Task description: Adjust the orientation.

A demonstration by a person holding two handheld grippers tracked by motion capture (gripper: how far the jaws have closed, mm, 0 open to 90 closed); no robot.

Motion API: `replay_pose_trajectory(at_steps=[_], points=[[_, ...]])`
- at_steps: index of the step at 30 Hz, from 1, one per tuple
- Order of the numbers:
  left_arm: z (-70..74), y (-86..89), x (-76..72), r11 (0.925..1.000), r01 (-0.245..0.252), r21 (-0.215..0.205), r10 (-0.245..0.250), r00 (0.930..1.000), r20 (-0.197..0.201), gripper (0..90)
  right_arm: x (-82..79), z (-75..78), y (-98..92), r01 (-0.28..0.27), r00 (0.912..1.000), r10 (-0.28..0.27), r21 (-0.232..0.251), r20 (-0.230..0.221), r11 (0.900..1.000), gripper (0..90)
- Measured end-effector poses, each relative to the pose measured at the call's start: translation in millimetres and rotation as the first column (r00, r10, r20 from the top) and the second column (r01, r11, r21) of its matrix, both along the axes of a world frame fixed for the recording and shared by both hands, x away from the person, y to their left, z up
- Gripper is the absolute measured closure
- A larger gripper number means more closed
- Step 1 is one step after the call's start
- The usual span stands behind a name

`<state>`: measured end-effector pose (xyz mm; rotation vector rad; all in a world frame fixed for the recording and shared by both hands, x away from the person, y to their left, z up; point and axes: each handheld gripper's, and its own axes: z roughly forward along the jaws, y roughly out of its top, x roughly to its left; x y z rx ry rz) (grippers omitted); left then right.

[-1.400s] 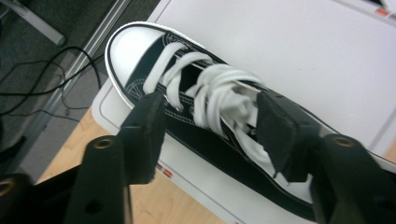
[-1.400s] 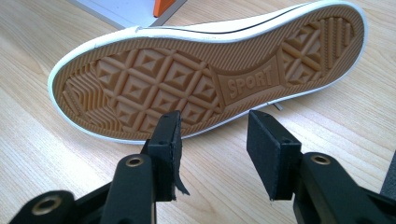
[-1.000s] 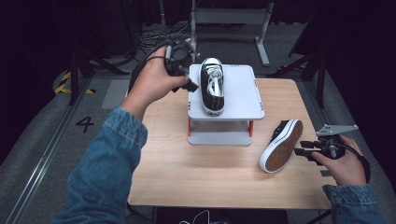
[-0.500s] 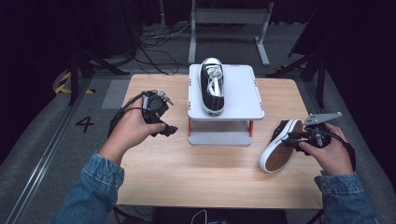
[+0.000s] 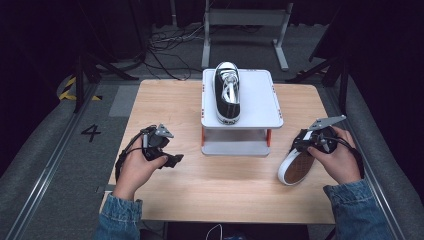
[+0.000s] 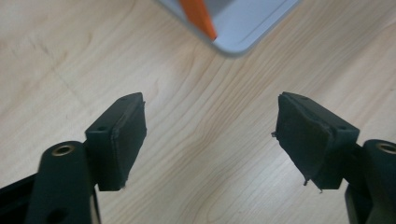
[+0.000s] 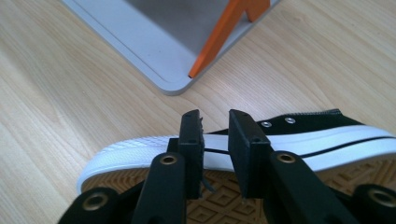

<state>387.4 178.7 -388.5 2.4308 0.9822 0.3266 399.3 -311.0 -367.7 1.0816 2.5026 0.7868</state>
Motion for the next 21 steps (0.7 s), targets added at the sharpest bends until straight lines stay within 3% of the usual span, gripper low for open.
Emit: replay_pose_trajectory(at_steps=[3, 6, 10, 12, 14, 21], points=[[-4.9, 1.7, 0.8, 0.9983, -0.057, 0.005, 0.058, 0.9982, -0.015, 23.9, 1.9, -2.5, -1.4, 0.014, 0.9999, -0.014, 0.004, -0.002, 1.0, 79.5], [-12.6, 2.4, 2.5, 0.9969, -0.068, 0.041, 0.069, 0.9974, -0.02, 23.5, 2.7, -5.1, -1.5, 0.018, 0.9997, -0.018, 0.001, 0.015, 1.0, 82.7], [-20.7, 2.0, 7.0, 0.9948, -0.083, 0.058, 0.085, 0.996, -0.027, 23.8, 3.4, -7.8, -0.4, 0.028, 0.9993, -0.028, -0.001, 0.027, 1.0, 84.8], [-23.5, 2.2, 9.4, 0.9942, -0.076, 0.076, 0.077, 0.997, -0.012, 25.0, 4.7, -12.3, 0.6, 0.03, 0.9993, -0.029, -0.009, 0.022, 1.0, 85.7], [-25.0, 4.2, 10.3, 0.9955, -0.069, 0.066, 0.07, 0.9974, -0.016, 24.5, 5.1, -17.0, 0.4, 0.03, 0.9995, -0.03, -0.025, 0.006, 0.999, 86.3], [-29.2, 10.2, 12.4, 0.9952, -0.07, 0.068, 0.072, 0.9973, -0.018, 24.6, -1.8, -17.0, -2.6, 0.031, 0.9993, -0.03, -0.034, 0.023, 0.999, 90.0]])
